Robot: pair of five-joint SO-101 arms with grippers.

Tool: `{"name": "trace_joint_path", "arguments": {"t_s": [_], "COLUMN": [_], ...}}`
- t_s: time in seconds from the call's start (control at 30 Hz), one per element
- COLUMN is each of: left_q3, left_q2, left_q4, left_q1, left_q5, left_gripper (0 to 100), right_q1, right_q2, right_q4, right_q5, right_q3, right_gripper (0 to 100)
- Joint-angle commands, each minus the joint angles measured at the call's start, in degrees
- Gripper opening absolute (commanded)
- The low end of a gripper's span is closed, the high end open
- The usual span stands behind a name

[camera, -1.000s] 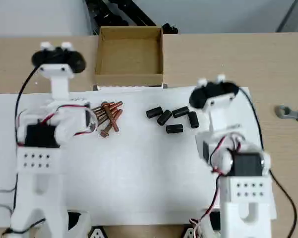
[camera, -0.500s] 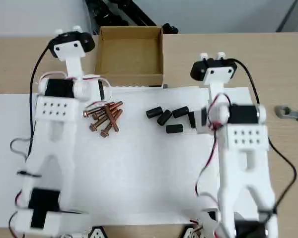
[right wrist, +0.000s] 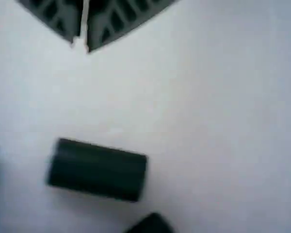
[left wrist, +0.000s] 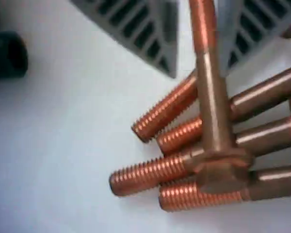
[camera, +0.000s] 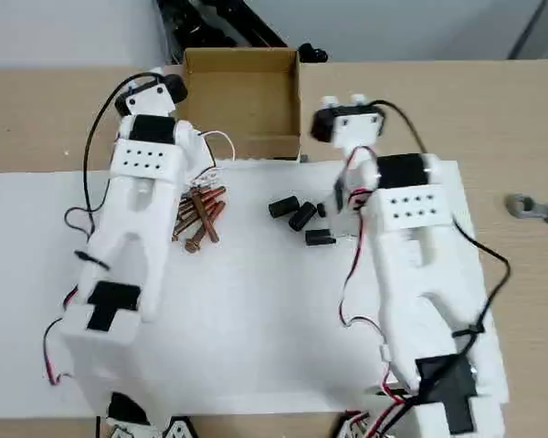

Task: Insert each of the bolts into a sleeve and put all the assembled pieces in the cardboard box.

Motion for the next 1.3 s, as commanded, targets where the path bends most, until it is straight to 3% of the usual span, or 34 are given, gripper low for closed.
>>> {"name": "trace_joint_path", "arguments": {"t_s": [0.0,0.47,1.1,1.27], "left_q3": [-6.73,-23.96,-25.1,-24.75], "left_q2": [2.99,19.69,27.87,27.87], "left_q4": [1.76,12.22,12.04,11.08], "left_q1": [0.44,0.18,-1.32,-1.41], "left_q5": [2.99,5.45,4.92,4.57], "left_gripper": [8,8,12,3], "right_q1": [-1.36,-1.71,-1.8,-1.8], "right_q2": [-0.31,-0.22,-0.22,-0.22], "right_q4": [-0.66,-2.07,-1.71,-1.71], "right_q5": [-0.53,-0.97,-0.97,-0.97], "right_q3": [-3.08,-2.99,-2.99,-2.9], "right_gripper": [0.8,0.8,0.8,0.8]}}
